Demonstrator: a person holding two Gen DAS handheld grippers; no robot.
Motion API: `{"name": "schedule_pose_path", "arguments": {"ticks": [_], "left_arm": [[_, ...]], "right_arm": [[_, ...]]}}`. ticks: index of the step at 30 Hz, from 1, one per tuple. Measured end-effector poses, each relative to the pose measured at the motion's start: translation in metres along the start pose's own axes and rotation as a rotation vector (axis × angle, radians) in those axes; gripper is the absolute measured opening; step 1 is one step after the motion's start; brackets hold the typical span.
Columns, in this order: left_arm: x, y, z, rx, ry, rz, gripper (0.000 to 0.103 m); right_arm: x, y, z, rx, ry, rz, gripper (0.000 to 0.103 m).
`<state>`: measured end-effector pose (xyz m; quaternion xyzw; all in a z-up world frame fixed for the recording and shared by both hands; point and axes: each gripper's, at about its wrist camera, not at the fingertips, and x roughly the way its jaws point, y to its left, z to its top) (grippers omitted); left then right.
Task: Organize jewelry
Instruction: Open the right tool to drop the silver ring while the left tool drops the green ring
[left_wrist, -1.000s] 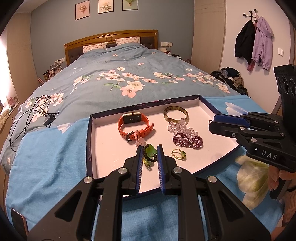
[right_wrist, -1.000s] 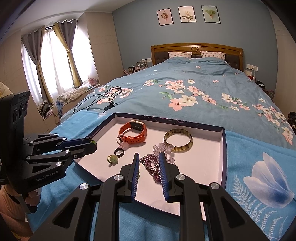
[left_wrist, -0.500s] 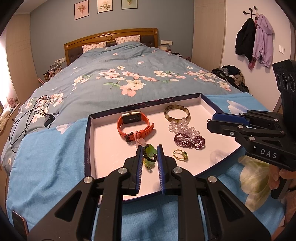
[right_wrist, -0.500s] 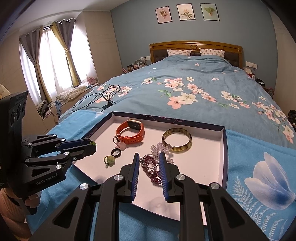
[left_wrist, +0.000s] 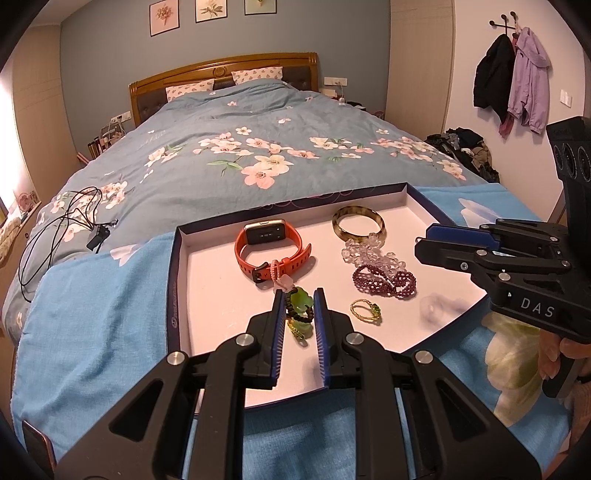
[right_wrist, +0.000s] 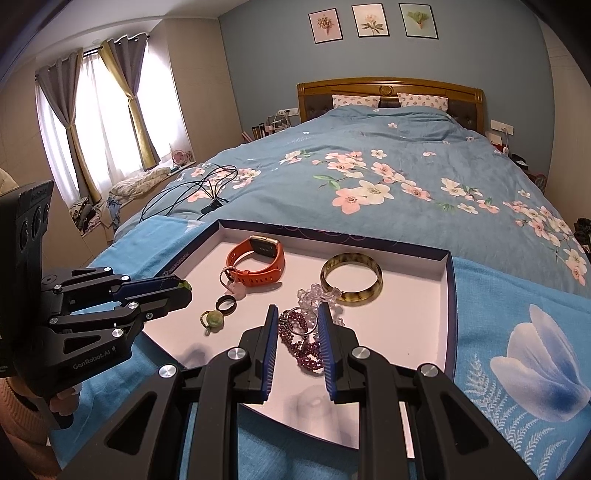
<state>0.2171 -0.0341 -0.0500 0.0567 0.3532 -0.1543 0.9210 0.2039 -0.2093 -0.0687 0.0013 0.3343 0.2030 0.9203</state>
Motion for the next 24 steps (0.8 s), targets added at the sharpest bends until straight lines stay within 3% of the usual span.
{"name": "schedule_pose_path", "arguments": {"ticks": [24], "left_arm": [[0.038, -0.003, 0.0, -0.019, 0.089, 0.015, 0.016]], "right_arm": [[0.032, -0.002, -0.004, 0.011, 0.1, -0.036, 0.02]]}}
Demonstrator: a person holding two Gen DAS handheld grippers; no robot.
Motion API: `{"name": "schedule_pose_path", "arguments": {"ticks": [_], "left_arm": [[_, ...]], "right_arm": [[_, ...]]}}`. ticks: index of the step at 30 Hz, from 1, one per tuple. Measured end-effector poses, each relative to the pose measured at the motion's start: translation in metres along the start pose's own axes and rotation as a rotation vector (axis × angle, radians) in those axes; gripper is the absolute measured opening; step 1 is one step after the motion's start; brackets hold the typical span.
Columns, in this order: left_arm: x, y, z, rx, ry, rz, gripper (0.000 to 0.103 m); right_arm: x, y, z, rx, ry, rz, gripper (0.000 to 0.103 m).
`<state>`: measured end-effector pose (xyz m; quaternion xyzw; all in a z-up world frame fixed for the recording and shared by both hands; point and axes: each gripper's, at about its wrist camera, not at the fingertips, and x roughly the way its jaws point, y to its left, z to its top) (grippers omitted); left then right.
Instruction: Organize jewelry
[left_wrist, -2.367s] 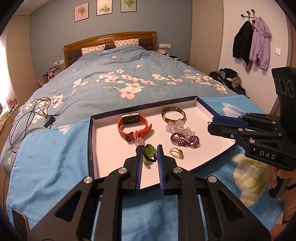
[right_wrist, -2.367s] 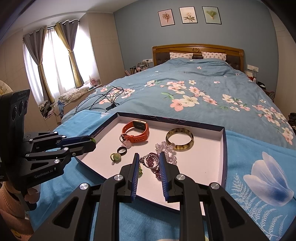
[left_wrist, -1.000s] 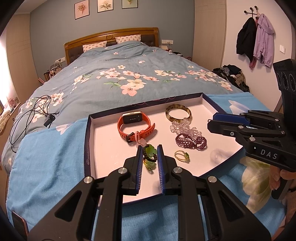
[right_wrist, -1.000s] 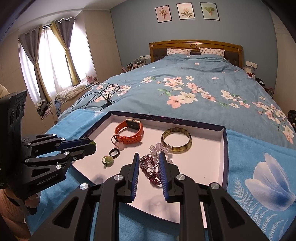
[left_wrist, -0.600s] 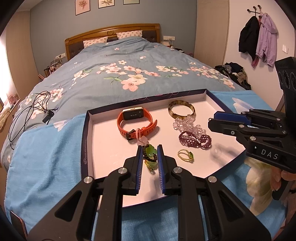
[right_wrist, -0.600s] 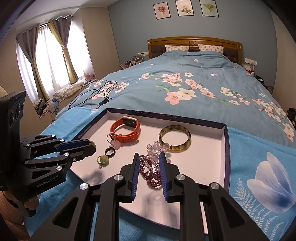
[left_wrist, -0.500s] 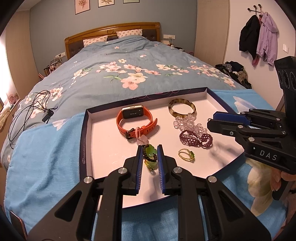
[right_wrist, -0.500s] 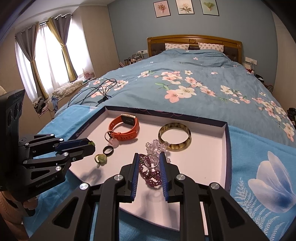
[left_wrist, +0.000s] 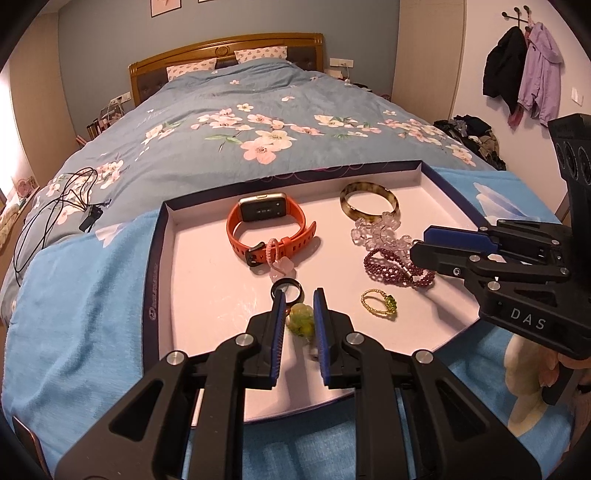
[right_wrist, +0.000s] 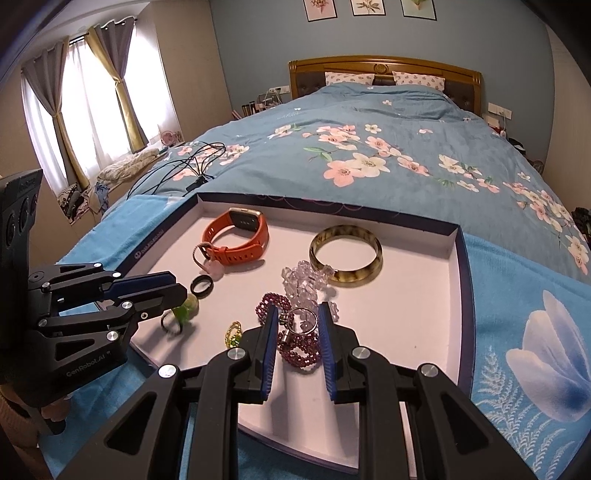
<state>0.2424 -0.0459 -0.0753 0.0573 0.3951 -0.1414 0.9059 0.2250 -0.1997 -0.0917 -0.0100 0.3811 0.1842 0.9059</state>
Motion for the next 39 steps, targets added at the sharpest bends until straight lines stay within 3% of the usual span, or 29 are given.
{"name": "schedule_pose_path", "arguments": {"ticks": [6, 8, 10, 15, 17, 19, 21, 23, 27, 39], "left_arm": [[0.003, 0.002, -0.001, -0.013, 0.004, -0.011, 0.018], [0.001, 0.002, -0.001, -0.017, -0.004, -0.01, 0.028], [-0.003, 0.004, -0.002, -0.025, -0.017, -0.012, 0.032], [-0.021, 0.008, -0.006, -0.039, -0.058, -0.017, 0.045], [-0.031, 0.01, -0.009, -0.046, -0.082, -0.015, 0.053], [-0.043, 0.012, -0.013, -0.048, -0.107, -0.011, 0.061], [-0.056, 0.012, -0.017, -0.05, -0.141, 0.004, 0.074], [-0.071, 0.013, -0.022, -0.051, -0.191, 0.029, 0.096], [-0.1, 0.013, -0.036, -0.054, -0.276, 0.059, 0.098], [-0.166, 0.008, -0.083, -0.096, -0.471, 0.133, 0.098]], "right_arm": [[0.003, -0.003, -0.001, 0.025, 0.007, 0.01, 0.022], [0.001, -0.004, -0.002, 0.03, 0.003, 0.01, 0.022], [-0.003, -0.005, -0.002, 0.039, -0.007, 0.008, 0.03], [-0.02, -0.007, -0.003, 0.056, -0.048, 0.011, 0.037], [-0.028, -0.005, -0.004, 0.055, -0.072, 0.006, 0.045], [-0.045, 0.0, -0.01, 0.053, -0.12, -0.014, 0.063], [-0.053, 0.005, -0.015, 0.043, -0.144, -0.013, 0.073], [-0.062, 0.01, -0.021, 0.038, -0.17, -0.018, 0.083], [-0.082, 0.017, -0.032, 0.045, -0.235, -0.027, 0.096], [-0.12, 0.045, -0.065, -0.004, -0.404, -0.17, 0.096]]}}
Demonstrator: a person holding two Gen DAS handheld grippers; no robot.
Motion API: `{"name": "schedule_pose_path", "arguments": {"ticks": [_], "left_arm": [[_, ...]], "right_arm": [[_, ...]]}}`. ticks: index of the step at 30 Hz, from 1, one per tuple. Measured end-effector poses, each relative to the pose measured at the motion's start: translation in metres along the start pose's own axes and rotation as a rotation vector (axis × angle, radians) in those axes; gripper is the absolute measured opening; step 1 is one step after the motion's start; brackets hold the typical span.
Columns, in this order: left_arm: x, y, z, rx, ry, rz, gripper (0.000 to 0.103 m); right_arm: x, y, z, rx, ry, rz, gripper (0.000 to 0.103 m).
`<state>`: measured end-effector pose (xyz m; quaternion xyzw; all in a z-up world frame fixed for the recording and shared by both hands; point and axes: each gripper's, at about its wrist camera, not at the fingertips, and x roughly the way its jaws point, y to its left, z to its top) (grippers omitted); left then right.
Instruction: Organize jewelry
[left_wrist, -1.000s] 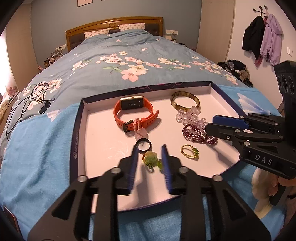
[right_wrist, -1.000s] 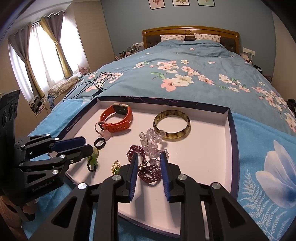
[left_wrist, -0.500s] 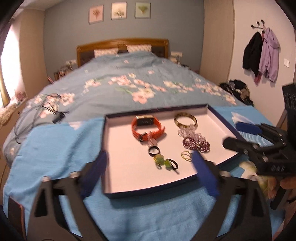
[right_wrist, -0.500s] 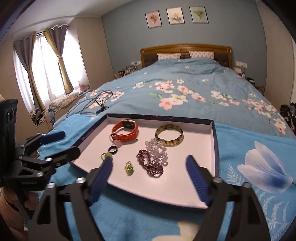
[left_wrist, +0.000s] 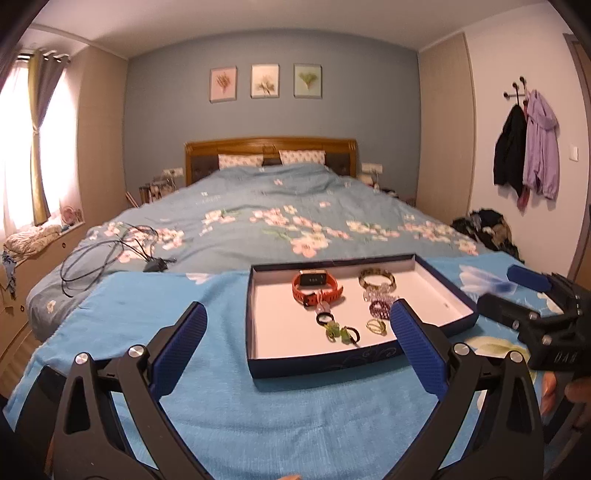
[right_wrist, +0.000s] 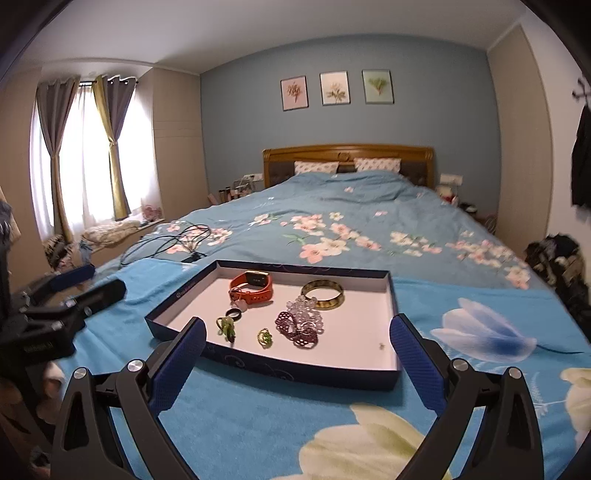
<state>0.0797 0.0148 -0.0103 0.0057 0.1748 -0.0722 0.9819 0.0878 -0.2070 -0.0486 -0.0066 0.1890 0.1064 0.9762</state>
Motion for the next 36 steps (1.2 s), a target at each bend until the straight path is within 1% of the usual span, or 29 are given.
{"name": "schedule_pose_path", "arguments": {"ticks": [5, 10, 18, 36], "left_arm": [[-0.022, -0.007, -0.004, 0.009, -0.054, 0.013, 0.098], [-0.033, -0.012, -0.005, 0.004, -0.075, 0.017, 0.098], [-0.046, -0.012, -0.002, -0.006, -0.098, 0.034, 0.098], [-0.05, -0.019, -0.001, 0.014, -0.128, 0.05, 0.098]], "right_arm": [[-0.015, 0.006, -0.006, -0.003, -0.056, -0.034, 0.096], [-0.024, 0.008, -0.006, -0.018, -0.089, -0.054, 0.096], [-0.028, 0.007, -0.008, -0.003, -0.098, -0.052, 0.096], [-0.034, 0.009, -0.009, -0.004, -0.119, -0.059, 0.096]]}}
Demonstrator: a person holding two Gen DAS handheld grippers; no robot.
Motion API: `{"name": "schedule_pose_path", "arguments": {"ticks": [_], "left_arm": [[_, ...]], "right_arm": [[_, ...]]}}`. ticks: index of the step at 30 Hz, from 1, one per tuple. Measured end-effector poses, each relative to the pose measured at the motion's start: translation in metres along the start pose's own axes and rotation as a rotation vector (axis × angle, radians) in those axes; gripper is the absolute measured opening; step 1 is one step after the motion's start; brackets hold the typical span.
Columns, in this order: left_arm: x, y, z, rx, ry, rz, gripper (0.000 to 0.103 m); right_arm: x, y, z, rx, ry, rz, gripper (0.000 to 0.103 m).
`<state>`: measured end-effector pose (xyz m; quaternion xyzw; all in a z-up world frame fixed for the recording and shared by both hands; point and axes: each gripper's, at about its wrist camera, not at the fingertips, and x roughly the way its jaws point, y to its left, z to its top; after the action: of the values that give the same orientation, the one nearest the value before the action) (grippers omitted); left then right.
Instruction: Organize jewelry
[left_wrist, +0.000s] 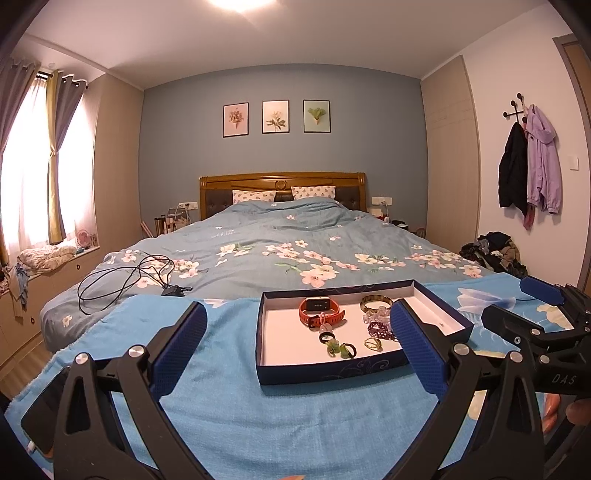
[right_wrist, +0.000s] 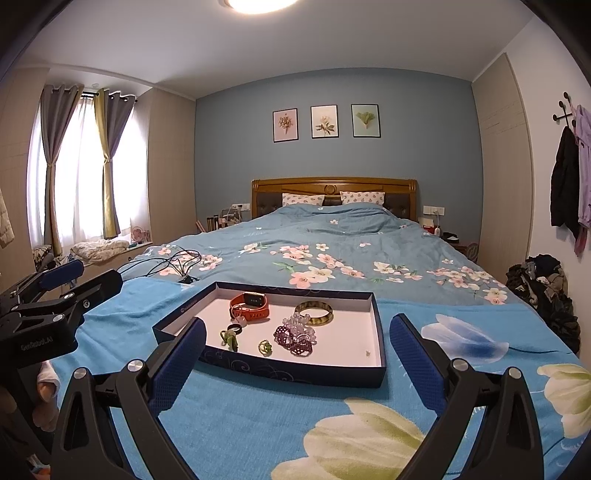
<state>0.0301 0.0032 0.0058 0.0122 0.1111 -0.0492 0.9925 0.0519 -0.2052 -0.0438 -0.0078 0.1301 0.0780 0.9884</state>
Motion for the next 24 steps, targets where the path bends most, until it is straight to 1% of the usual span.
{"name": "schedule_pose_path", "arguments": {"ticks": [16, 24], "left_arm": [[-0.0066, -0.0008, 0.0, -0.002, -0.033, 0.012, 0.098], [-0.0075, -0.0013, 0.0008, -0.002, -0.036, 0.013, 0.098]], "right_arm": [[-0.0019, -0.0007, 0.001, 0.008, -0.006, 0.0, 0.096], [-0.0029, -0.0002, 0.0016, 0.008, -0.009, -0.002, 0.096]]}}
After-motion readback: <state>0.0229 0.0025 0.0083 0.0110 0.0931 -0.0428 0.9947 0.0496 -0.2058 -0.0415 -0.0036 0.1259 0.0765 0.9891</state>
